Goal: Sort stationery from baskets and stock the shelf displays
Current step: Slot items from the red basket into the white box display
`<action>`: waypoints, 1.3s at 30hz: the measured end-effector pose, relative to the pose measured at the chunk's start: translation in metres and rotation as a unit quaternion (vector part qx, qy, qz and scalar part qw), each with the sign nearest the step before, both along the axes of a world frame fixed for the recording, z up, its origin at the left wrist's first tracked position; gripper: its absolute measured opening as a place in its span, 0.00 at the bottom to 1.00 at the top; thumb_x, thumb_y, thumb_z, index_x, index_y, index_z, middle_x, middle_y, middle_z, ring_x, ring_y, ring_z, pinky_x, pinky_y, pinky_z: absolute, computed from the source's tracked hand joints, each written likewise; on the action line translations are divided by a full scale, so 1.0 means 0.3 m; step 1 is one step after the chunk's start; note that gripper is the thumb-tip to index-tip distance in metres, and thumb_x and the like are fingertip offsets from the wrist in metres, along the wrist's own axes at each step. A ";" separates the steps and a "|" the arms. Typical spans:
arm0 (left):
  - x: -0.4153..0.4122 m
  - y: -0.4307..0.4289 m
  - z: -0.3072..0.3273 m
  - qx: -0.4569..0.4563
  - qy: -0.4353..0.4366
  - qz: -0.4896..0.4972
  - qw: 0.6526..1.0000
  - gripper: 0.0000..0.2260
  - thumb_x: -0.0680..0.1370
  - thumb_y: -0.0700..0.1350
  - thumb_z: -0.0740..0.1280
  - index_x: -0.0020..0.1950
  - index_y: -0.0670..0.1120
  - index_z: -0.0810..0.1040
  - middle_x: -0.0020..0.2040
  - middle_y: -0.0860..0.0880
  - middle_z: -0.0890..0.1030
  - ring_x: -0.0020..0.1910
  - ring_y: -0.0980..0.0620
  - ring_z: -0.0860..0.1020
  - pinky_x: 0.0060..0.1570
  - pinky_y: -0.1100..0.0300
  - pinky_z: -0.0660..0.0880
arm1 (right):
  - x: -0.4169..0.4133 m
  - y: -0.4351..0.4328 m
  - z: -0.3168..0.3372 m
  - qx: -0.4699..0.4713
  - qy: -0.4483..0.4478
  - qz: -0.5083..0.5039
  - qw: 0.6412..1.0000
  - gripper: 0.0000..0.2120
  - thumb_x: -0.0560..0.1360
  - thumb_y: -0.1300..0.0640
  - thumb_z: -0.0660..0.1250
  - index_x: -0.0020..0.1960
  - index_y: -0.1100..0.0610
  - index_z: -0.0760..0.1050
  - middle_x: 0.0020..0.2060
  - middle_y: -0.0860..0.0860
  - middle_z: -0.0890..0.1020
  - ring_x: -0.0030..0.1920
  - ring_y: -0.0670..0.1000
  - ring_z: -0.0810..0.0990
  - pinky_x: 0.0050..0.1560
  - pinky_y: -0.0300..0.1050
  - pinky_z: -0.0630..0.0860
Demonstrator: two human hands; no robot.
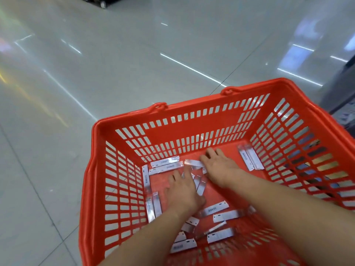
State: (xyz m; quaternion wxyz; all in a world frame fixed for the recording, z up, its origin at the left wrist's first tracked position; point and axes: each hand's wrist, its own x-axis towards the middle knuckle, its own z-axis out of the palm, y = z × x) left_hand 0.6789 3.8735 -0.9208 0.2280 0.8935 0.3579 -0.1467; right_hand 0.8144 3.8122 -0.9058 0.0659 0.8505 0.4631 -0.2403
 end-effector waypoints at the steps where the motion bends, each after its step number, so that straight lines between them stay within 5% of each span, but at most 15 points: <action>1: -0.001 0.004 0.001 -0.003 0.008 -0.002 1.000 0.48 0.64 0.55 0.75 0.74 0.49 0.50 0.66 0.44 0.63 0.65 0.42 0.63 0.62 0.47 0.70 | 0.002 0.001 -0.001 0.000 -0.002 0.003 1.000 0.19 0.79 0.58 0.58 0.69 0.54 0.63 0.65 0.54 0.65 0.65 0.58 0.63 0.62 0.56 0.72; 4: -0.003 0.013 0.005 -0.008 0.039 -0.011 0.999 0.51 0.63 0.56 0.76 0.76 0.47 0.49 0.67 0.43 0.61 0.67 0.42 0.61 0.63 0.46 0.70 | 0.005 0.010 0.004 -0.022 0.001 0.006 1.000 0.21 0.79 0.59 0.60 0.71 0.54 0.62 0.65 0.54 0.68 0.65 0.58 0.67 0.63 0.55 0.71; 8: -0.009 0.017 -0.002 0.007 0.037 -0.030 0.999 0.41 0.65 0.56 0.74 0.71 0.47 0.56 0.65 0.44 0.61 0.65 0.42 0.60 0.62 0.45 0.70 | -0.019 0.011 0.011 -0.081 0.016 -0.013 0.997 0.29 0.74 0.57 0.69 0.70 0.57 0.60 0.63 0.58 0.71 0.63 0.62 0.73 0.60 0.54 0.73; 18: -0.045 0.017 -0.035 0.072 -0.021 -0.089 0.993 0.24 0.73 0.46 0.67 0.66 0.48 0.62 0.64 0.45 0.63 0.62 0.44 0.64 0.56 0.49 0.72 | -0.030 -0.049 0.019 -0.048 0.036 -0.096 0.994 0.17 0.76 0.59 0.63 0.63 0.60 0.68 0.61 0.60 0.77 0.59 0.61 0.77 0.55 0.48 0.74; 24: -0.044 0.053 -0.072 0.034 -0.072 -0.029 0.996 0.25 0.78 0.46 0.66 0.72 0.47 0.60 0.66 0.43 0.69 0.64 0.44 0.69 0.63 0.53 0.69 | 0.016 -0.063 0.009 -0.018 0.112 -0.243 0.963 0.14 0.77 0.61 0.58 0.60 0.63 0.74 0.59 0.61 0.79 0.59 0.60 0.77 0.53 0.46 0.73; 27: -0.037 0.051 -0.061 0.006 -0.065 -0.017 0.998 0.28 0.78 0.49 0.67 0.74 0.47 0.59 0.66 0.41 0.70 0.64 0.43 0.69 0.64 0.52 0.69 | 0.031 -0.077 -0.007 -0.013 0.161 -0.274 0.948 0.11 0.77 0.63 0.56 0.46 0.61 0.77 0.47 0.59 0.80 0.51 0.58 0.80 0.43 0.44 0.72; 31: 0.013 0.078 -0.015 -0.084 -0.082 0.087 0.989 0.33 0.72 0.49 0.75 0.70 0.45 0.63 0.62 0.42 0.75 0.60 0.41 0.75 0.59 0.51 0.75 | 0.043 -0.092 0.014 0.060 0.299 -0.423 0.853 0.14 0.78 0.61 0.55 0.42 0.63 0.77 0.32 0.58 0.76 0.25 0.53 0.72 0.22 0.37 0.64; 34: 0.059 0.115 0.029 -0.161 -0.091 0.188 0.965 0.26 0.72 0.45 0.73 0.66 0.43 0.66 0.55 0.43 0.80 0.53 0.43 0.79 0.47 0.55 0.76 | 0.044 -0.099 0.077 0.104 0.405 -0.497 0.761 0.14 0.78 0.61 0.53 0.49 0.62 0.77 0.30 0.55 0.75 0.23 0.49 0.69 0.22 0.35 0.64; 37: 0.083 0.143 0.065 -0.360 -0.124 0.328 0.865 0.25 0.68 0.46 0.70 0.64 0.42 0.71 0.48 0.43 0.83 0.45 0.43 0.82 0.47 0.47 0.81 | 0.044 -0.108 0.131 0.131 0.501 -0.515 0.683 0.16 0.74 0.66 0.51 0.50 0.61 0.77 0.31 0.53 0.73 0.25 0.47 0.68 0.22 0.35 0.64; 39: 0.095 0.142 0.092 -0.480 -0.152 0.385 0.773 0.13 0.71 0.42 0.68 0.53 0.40 0.75 0.37 0.43 0.82 0.31 0.45 0.81 0.33 0.54 0.80 | 0.041 -0.115 0.163 0.143 0.543 -0.518 0.645 0.15 0.74 0.66 0.52 0.49 0.60 0.77 0.31 0.53 0.73 0.26 0.47 0.67 0.22 0.35 0.64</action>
